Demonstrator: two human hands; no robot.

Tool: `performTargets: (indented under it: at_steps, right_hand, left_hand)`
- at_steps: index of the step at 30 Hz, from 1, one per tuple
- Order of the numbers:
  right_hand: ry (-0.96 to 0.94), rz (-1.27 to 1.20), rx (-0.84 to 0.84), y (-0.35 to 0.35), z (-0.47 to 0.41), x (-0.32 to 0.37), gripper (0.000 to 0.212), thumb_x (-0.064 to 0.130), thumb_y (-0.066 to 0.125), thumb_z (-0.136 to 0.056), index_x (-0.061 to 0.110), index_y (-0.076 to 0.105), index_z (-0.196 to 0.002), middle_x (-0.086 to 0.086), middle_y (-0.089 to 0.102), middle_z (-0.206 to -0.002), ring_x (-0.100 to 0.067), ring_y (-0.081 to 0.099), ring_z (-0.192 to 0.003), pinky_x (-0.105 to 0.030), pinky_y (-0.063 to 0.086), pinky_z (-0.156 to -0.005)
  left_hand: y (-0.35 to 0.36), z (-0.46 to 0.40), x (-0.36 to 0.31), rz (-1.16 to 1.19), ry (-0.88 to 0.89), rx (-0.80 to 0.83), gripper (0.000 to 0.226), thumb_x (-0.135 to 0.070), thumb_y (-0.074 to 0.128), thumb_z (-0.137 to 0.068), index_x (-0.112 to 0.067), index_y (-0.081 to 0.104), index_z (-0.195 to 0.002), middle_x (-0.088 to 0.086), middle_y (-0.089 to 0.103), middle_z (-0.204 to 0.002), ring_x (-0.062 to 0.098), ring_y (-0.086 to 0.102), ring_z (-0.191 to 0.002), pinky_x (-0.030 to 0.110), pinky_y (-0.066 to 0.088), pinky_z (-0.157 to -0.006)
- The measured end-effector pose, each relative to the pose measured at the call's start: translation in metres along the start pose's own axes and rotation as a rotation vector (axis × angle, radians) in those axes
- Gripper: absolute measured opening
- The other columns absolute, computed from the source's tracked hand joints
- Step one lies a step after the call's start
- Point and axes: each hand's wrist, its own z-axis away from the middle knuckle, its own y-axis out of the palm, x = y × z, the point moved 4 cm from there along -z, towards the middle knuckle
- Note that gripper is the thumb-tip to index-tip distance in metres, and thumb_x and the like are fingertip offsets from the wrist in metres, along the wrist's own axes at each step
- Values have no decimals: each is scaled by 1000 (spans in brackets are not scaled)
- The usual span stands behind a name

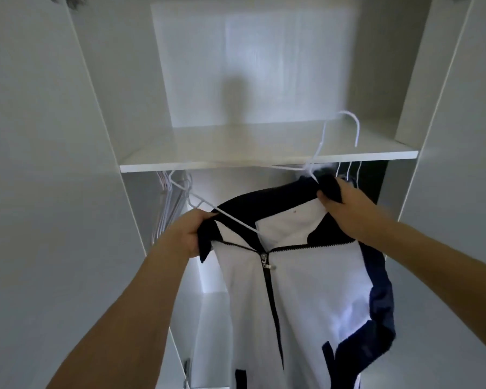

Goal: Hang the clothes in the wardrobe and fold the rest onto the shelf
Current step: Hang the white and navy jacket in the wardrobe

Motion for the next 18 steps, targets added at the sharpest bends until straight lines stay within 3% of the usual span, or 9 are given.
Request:
performTargets:
  at_steps: [1,3,6,8,10,13,14,16,18]
  right_hand:
    - [24,-12,-16,0,3,-8,20,35,46,-98,21,50,-112,-3,61,-86,-18,60,-76,-27,47,-65]
    - [56,-28,-38,2,8,-21,16,36,46,-98,23,49,-106,-3,60,-83,-17,59,-74,-24,44,-61]
    - [59,13,-53,3,13,-34,12,33,45,-98,21,50,-100,-5,60,-77,-17,57,-68,-25,41,-62]
    - [64,59,-60,3,14,-39,15,33,44,-99,20,52,-103,-8,62,-79,-19,59,-69,-30,45,-72]
    - [56,81,-19,3,15,-40,17,32,44,-99,17,53,-100,-8,63,-78,-22,61,-71,-32,47,-73]
    - [26,94,55,5,14,-37,11,26,46,-99,24,52,-90,1,62,-81,-17,60,-75,-31,48,-70]
    - [31,82,62,5,14,-36,11,23,47,-98,26,51,-88,4,60,-81,-15,59,-75,-29,47,-69]
    - [71,60,50,7,13,-39,10,18,47,-98,23,52,-90,6,58,-80,-15,56,-76,-27,44,-66]
    - [129,62,32,9,11,-45,9,15,47,-97,18,53,-91,2,56,-77,-20,56,-75,-30,44,-68]
  left_hand:
    - [0,5,-9,6,11,-28,29,-6,38,-97,-4,53,-73,8,53,-38,16,53,-29,16,39,-30]
    - [-2,8,-19,84,-13,-25,22,-12,40,-91,-3,54,-77,10,58,-47,20,59,-38,20,48,-40]
    - [-6,9,-25,194,-15,-34,51,-46,58,-78,1,68,-96,17,70,-89,31,68,-83,37,55,-81]
    - [1,11,-31,218,4,-13,67,-64,68,-68,0,76,-88,16,71,-98,32,67,-98,43,47,-98]
    - [8,14,-36,216,51,-8,60,-63,65,-76,-6,74,-61,10,70,-69,25,71,-71,40,51,-92]
    - [10,15,-42,276,25,-29,61,-67,54,-79,-7,56,-69,5,55,-51,22,59,-42,31,55,-56]
    - [9,17,-45,299,-3,-17,68,-74,51,-76,-6,54,-74,7,55,-53,24,59,-43,29,53,-50]
    - [6,20,-52,232,-55,47,88,-86,45,-67,-3,58,-92,8,60,-63,26,64,-56,33,53,-57]
    - [10,25,-57,133,-71,72,93,-88,47,-63,-4,57,-102,6,58,-67,24,62,-59,33,52,-61]
